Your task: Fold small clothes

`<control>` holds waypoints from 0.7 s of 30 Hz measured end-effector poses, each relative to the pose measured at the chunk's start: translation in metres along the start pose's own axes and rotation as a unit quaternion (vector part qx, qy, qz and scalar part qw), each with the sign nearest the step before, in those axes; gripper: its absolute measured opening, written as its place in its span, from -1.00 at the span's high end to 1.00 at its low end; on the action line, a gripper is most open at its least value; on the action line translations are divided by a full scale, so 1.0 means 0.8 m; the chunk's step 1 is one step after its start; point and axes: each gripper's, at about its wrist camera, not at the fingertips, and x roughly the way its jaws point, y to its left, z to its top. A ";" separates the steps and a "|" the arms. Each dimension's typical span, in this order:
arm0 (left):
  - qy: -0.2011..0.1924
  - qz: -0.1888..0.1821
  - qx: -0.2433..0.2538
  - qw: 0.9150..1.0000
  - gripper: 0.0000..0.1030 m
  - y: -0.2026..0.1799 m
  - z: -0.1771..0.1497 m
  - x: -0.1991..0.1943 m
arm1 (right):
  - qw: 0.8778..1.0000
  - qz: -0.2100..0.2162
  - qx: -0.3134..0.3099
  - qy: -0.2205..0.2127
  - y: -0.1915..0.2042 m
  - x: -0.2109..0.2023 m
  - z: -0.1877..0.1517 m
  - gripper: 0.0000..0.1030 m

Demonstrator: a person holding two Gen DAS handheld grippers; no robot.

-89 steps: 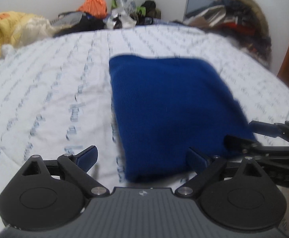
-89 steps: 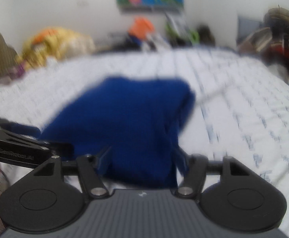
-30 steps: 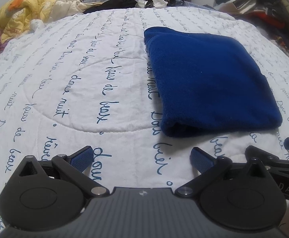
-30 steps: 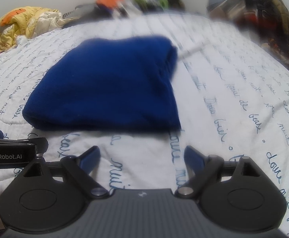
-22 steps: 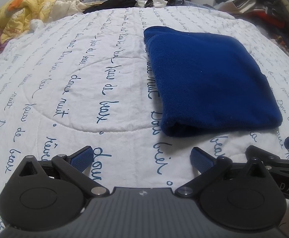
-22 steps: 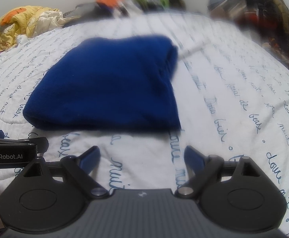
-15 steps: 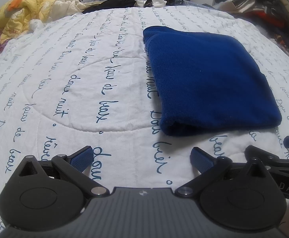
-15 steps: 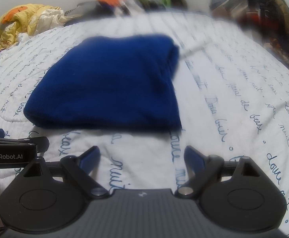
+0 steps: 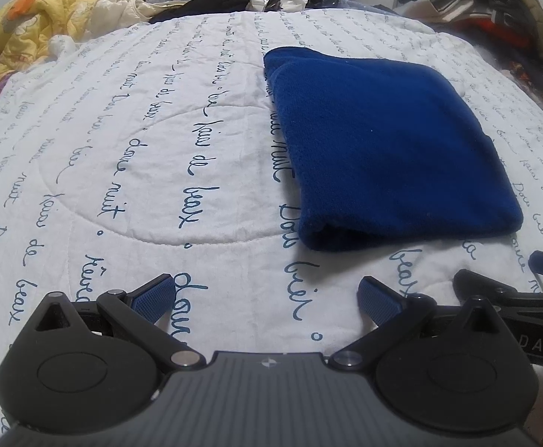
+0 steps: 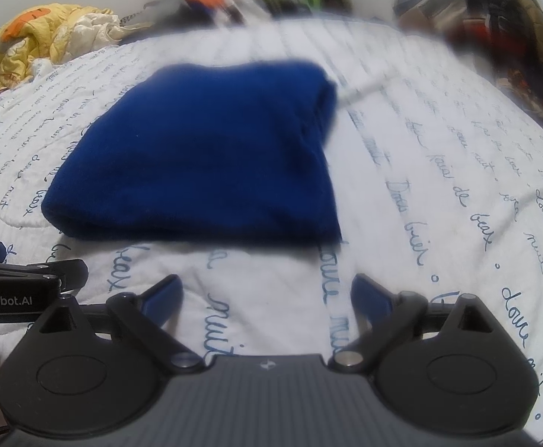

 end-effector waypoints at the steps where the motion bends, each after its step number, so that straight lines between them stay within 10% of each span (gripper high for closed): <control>1: 0.000 -0.002 -0.002 1.000 -1.00 0.001 0.000 0.000 | 1.000 0.000 0.001 0.000 0.000 0.000 0.000 -0.91; 21: 0.000 0.000 -0.005 1.000 -1.00 0.003 0.001 -0.001 | 1.000 0.001 0.000 -0.002 0.000 0.002 0.000 -0.92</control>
